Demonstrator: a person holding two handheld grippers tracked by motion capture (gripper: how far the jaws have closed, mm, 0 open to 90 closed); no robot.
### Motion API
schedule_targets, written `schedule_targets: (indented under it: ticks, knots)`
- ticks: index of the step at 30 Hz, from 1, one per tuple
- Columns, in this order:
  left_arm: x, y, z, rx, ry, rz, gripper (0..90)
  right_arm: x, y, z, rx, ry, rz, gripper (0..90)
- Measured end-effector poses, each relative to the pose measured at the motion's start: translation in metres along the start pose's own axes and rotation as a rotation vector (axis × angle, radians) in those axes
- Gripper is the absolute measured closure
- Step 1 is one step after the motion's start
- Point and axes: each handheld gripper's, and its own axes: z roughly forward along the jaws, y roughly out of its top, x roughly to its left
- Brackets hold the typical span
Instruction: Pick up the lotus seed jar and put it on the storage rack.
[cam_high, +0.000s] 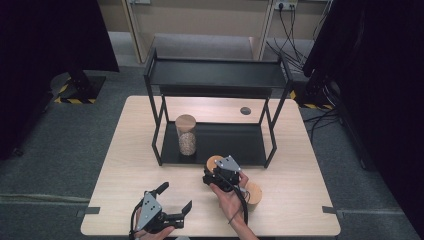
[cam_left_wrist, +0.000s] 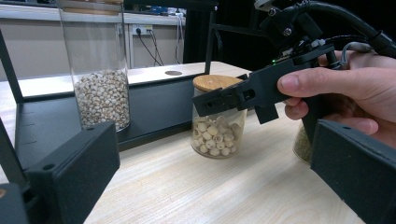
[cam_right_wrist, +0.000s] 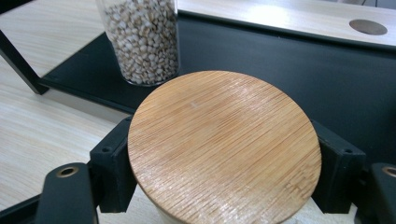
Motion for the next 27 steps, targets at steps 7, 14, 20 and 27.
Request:
schedule_targets:
  ticks: [7, 14, 20, 27]
  knots:
    - [0.0, 0.0, 0.0, 0.001, 0.0, 0.0, 1.1, -0.004, 0.007, -0.006, -0.022, 0.03, -0.013, 24.2]
    - [0.0, 0.0, 0.0, 0.004, -0.001, 0.001, 1.1, -0.017, 0.024, -0.01, -0.024, 0.08, -0.035, 24.2]
    - [0.001, 0.0, 0.0, 0.003, 0.001, 0.0, 1.1, -0.028, 0.039, -0.008, -0.017, 0.108, -0.065, 24.2]
    - [0.001, 0.0, 0.0, 0.003, 0.001, -0.001, 1.1, -0.04, 0.054, 0.004, -0.011, 0.13, -0.052, 24.3]
